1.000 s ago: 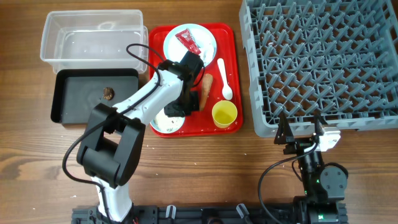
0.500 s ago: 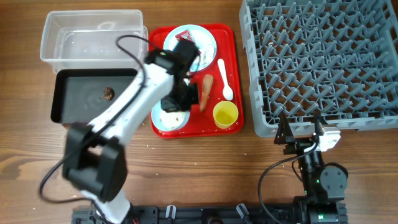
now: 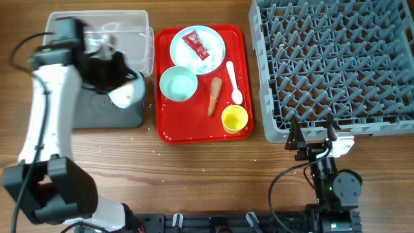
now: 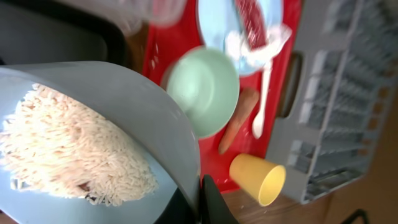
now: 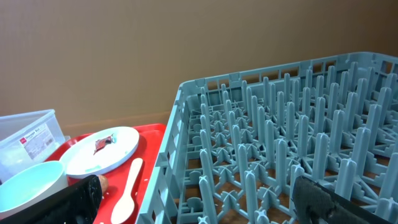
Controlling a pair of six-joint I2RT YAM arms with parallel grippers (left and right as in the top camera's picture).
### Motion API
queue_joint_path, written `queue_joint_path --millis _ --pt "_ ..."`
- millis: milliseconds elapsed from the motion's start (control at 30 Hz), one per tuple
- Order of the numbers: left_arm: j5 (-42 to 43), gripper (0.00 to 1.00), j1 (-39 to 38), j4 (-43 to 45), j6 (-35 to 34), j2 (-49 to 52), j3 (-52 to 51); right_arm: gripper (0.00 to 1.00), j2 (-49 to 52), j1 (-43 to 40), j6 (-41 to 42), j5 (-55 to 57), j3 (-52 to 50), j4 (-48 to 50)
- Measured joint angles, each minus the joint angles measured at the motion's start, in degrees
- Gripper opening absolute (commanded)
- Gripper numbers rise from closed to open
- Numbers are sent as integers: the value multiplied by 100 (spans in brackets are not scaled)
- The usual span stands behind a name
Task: Sort waste into correct bins and load items into the dishwasher rack
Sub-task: 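Tip the rice bowl over the black tray to pour out rice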
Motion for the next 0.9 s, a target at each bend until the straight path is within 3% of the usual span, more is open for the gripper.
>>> queue_joint_path --millis 300,633,900 --pt "1755 4 1720 219 1051 855 2 100 0 0 -2 0 0 0" --pt "3429 4 2468 129 1735 2155 0 100 0 0 0 0 0 0" --pt "4990 4 2855 61 1849 2610 0 100 0 0 0 0 0 0"
